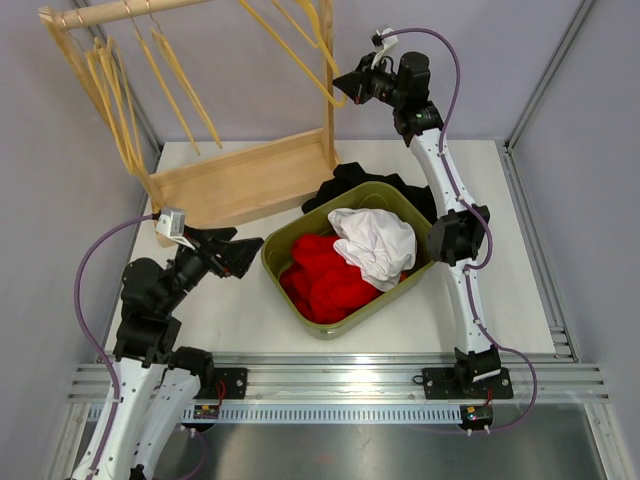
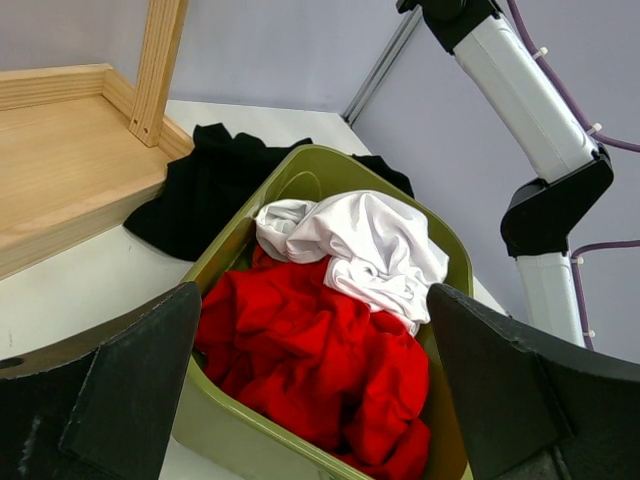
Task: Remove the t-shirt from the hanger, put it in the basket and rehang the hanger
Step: Hang the hanger back to the clothesline with the right arm
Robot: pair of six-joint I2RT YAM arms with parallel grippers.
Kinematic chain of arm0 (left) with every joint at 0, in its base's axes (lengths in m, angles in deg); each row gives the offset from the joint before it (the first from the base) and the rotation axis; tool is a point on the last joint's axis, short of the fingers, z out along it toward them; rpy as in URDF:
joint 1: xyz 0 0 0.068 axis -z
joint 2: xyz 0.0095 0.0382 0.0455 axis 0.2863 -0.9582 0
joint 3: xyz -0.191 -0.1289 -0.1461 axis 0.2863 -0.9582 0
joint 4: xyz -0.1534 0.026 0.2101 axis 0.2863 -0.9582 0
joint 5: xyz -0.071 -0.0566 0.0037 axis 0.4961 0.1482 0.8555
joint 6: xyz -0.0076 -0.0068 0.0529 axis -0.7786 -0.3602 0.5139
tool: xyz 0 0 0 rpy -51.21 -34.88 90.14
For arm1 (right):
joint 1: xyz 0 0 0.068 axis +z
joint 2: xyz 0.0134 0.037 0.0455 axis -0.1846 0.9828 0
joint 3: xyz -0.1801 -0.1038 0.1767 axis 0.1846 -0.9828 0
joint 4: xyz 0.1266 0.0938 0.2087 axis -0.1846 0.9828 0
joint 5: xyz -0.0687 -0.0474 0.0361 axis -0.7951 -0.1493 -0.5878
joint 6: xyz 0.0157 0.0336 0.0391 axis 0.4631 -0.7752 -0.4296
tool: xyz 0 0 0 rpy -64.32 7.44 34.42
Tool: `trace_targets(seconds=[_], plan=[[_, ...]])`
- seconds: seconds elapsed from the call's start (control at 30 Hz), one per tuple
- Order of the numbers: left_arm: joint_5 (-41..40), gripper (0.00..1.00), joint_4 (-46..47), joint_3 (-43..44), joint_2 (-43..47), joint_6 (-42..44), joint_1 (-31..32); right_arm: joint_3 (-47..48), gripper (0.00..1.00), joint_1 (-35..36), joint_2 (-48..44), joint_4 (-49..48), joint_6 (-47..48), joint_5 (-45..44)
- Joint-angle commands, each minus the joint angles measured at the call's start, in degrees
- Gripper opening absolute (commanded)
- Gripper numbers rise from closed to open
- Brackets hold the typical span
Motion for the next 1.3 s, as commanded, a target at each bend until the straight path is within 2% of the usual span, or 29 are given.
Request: trace_targets(seconds=[0.0, 0.33, 0.5, 0.6, 1.27], plan=[[-1.0, 0.99, 2.0, -0.7, 0.8, -0.6, 0.1, 0.6, 0.0, 0.2, -1.1, 0.5, -0.3, -1.2], [-1.2, 0.99, 2.0, -1.3, 1.2, -0.7, 0.1, -0.5, 0.0, 0.3, -3.2, 1.2, 0.7, 0.4], [-1.3, 0.99, 1.8, -1.5, 1.7, -0.6, 0.1, -0.3, 0.04, 0.2, -3.4, 0.9, -0.1, 0.1], [-1.4, 0.99, 1.6, -1.6, 2.1, -0.9, 0.2, 0.0, 0.0, 0.2, -3.4, 0.7, -1.2, 0.0], [-0.8, 0.99, 3.5, -2.7, 2.2, -2.7, 0.2, 2.3, 0.0, 0.4, -7.5, 5.8, -7.3, -2.3]])
